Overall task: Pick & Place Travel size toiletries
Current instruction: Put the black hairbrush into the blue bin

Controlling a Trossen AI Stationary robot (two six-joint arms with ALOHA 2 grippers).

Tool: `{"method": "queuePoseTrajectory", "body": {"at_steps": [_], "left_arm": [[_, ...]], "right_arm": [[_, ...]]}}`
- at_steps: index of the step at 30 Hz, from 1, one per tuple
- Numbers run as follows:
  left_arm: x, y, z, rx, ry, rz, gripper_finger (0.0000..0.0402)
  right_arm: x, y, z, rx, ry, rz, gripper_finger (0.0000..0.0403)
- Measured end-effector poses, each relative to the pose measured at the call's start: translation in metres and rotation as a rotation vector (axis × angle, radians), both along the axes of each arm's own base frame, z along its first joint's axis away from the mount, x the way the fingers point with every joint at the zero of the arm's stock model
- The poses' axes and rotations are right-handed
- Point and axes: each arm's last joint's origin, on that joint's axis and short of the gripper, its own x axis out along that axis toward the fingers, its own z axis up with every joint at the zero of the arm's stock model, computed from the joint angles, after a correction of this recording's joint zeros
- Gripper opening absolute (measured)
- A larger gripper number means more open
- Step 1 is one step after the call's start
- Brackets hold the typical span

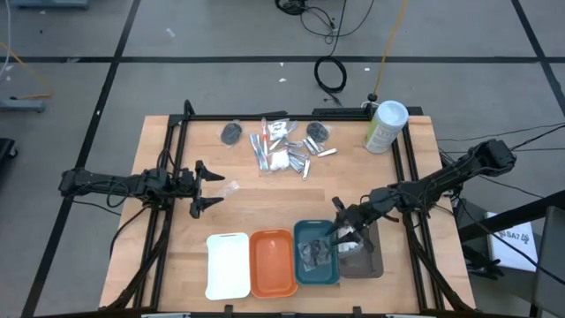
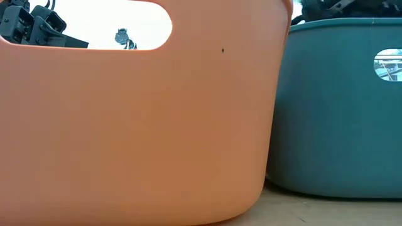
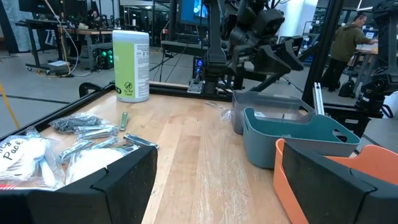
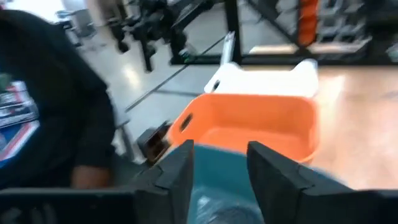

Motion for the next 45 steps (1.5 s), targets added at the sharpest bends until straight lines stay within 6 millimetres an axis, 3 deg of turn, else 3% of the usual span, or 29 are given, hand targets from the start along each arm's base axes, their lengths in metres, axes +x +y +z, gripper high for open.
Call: {"method": "queuePoseTrajectory", "body": {"at_steps": [7,12,18,25,33,40,45], "left_arm": [[0.000,0.000,0.000,0.000,0.000,0.000,0.0340],[0.000,0.000,0.000,0.000,0.000,0.000,0.0340],[0.000,0.000,0.000,0.000,0.000,0.000,0.0340],[0.000,0.000,0.000,0.000,0.000,0.000,0.0340],[0.000,0.000,0.000,0.000,0.000,0.000,0.0340],[0.000,0.000,0.000,0.000,0.000,0.001,0.0340],[0.000,0.000,0.000,0.000,0.000,0.000,0.0340]], "right_arm": [[0.006,-0.016,-0.001,-0.121,-0.039,-0.269,0.0182],[0.009,-0.054,-0.016,-0.120,0.143,-0.685,0.0183],[0.002,-0.109,-0.029,-0.016,0.316,-0.983,0.0178],[0.004,-0.160,-0.015,-0.027,0.356,-1.043,0.0217],[0.032,-0.225,0.004,-0.154,0.467,-1.110,0.0267],[0.047,-0.292,-0.022,-0.089,0.636,-1.143,0.0265],[0.056,-0.315,-0.047,-0.027,0.707,-1.115,0.0264]]}}
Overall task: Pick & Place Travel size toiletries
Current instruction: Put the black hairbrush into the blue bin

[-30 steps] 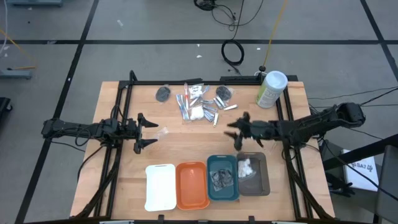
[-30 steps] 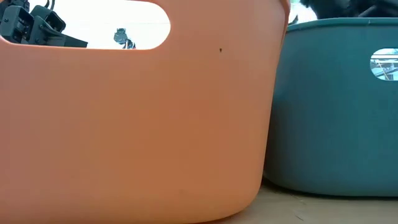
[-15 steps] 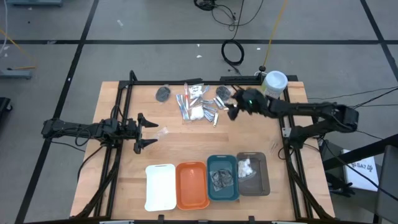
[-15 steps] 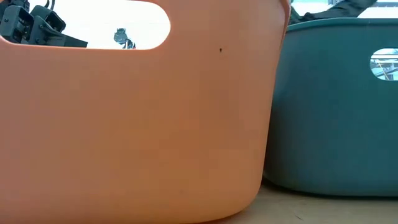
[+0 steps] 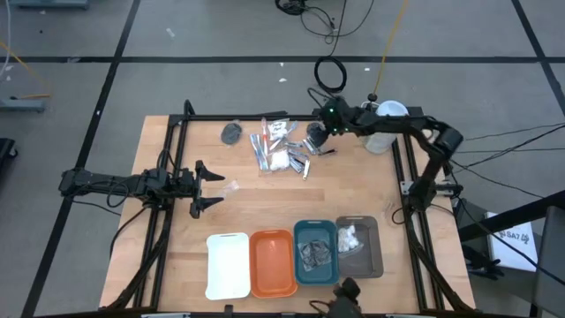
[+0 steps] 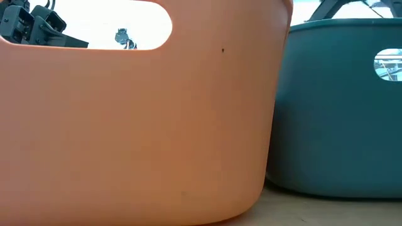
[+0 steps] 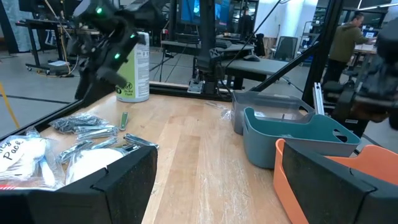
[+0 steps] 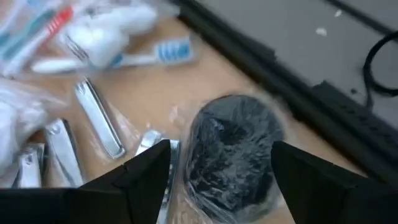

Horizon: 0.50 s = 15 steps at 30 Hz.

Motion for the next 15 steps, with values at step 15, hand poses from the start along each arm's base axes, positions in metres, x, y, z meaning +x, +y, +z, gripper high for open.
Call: {"method": "queuePoseTrajectory", "body": {"at_steps": [15], "left_arm": [[0.000,0.000,0.000,0.000,0.000,0.000,0.0340]], "right_arm": [[0.006,-0.002,-0.037,0.061,0.102,-0.027,0.0252]]}}
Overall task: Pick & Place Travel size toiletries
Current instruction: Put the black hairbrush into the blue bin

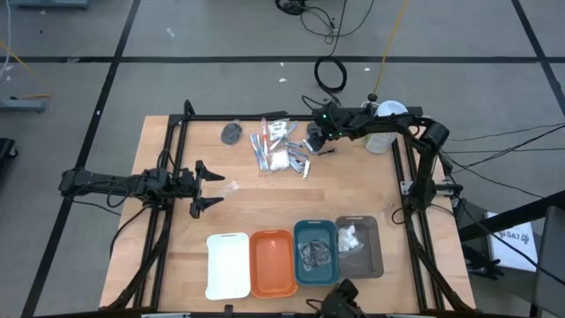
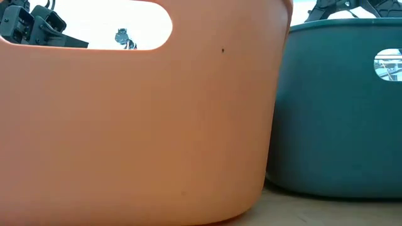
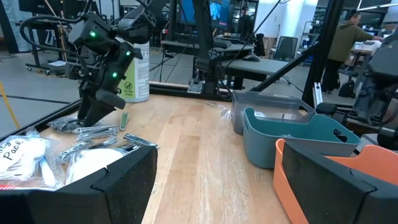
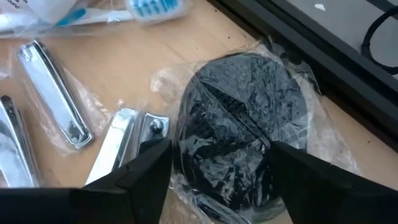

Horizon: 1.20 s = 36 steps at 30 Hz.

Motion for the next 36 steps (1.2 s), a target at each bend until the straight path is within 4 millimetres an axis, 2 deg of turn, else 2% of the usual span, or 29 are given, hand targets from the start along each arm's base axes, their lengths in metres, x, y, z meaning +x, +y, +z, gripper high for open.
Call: {"method": "queuePoseTrajectory", "body": {"at_steps": [3,13,19,26,36], "left_arm": [[0.000,0.000,0.000,0.000,0.000,0.000,0.0340],[0.000,0.000,0.000,0.000,0.000,0.000,0.0340],[0.000,0.000,0.000,0.000,-0.001,0.000,0.0340],[0.000,0.000,0.000,0.000,0.000,0.000,0.0340],[0.000,0.000,0.000,0.000,0.000,0.000,0.0340]], "right_arm": [[-0.001,0.002,-0.001,0.017,0.022,0.003,0.0225],[-0.003,0.005,-0.004,0.054,0.049,0.010,0.0082],[-0.003,0.006,-0.004,0.048,0.057,0.029,0.0013],[-0.004,0.010,0.007,0.024,0.051,0.053,0.0003],[-0.003,0.030,0.063,-0.089,-0.062,0.113,0.0001]]}}
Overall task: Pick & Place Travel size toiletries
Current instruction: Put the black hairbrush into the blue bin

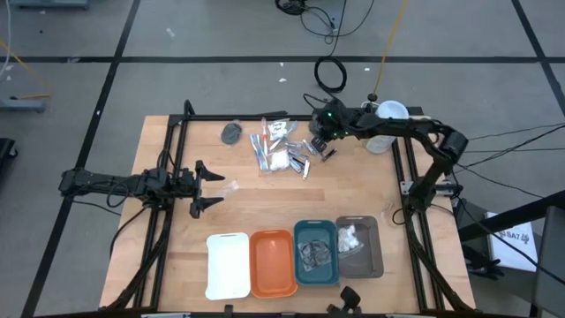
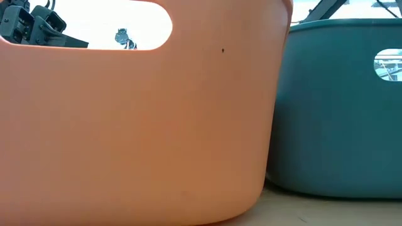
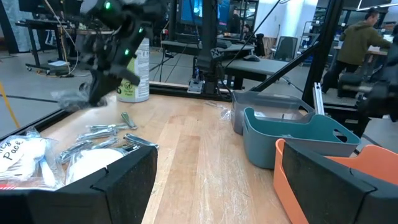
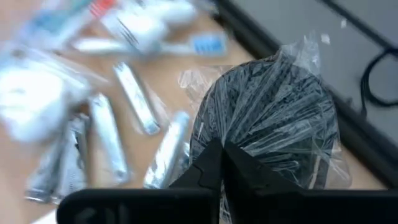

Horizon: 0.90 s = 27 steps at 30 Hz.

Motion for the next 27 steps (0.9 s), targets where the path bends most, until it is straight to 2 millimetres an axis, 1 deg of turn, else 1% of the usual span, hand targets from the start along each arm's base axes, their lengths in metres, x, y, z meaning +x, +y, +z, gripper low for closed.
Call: {"method": "queuePoseTrajectory", "body": {"at_steps": [5,10,16,27], "left_arm": [[0.000,0.000,0.000,0.000,0.000,0.000,0.0340],[0.000,0.000,0.000,0.000,0.000,0.000,0.0340],[0.000,0.000,0.000,0.000,0.001,0.000,0.0340],[0.000,0.000,0.000,0.000,0.000,0.000,0.0340]], "right_arm": [[0.005,0.023,0.025,-0.045,-0.055,0.069,0.0001],[0.012,0.053,0.045,-0.067,-0.095,0.162,0.0001],[0.019,0.094,0.058,-0.064,-0.104,0.285,0.0000],[0.024,0.172,0.067,-0.019,-0.093,0.513,0.0000]]}}
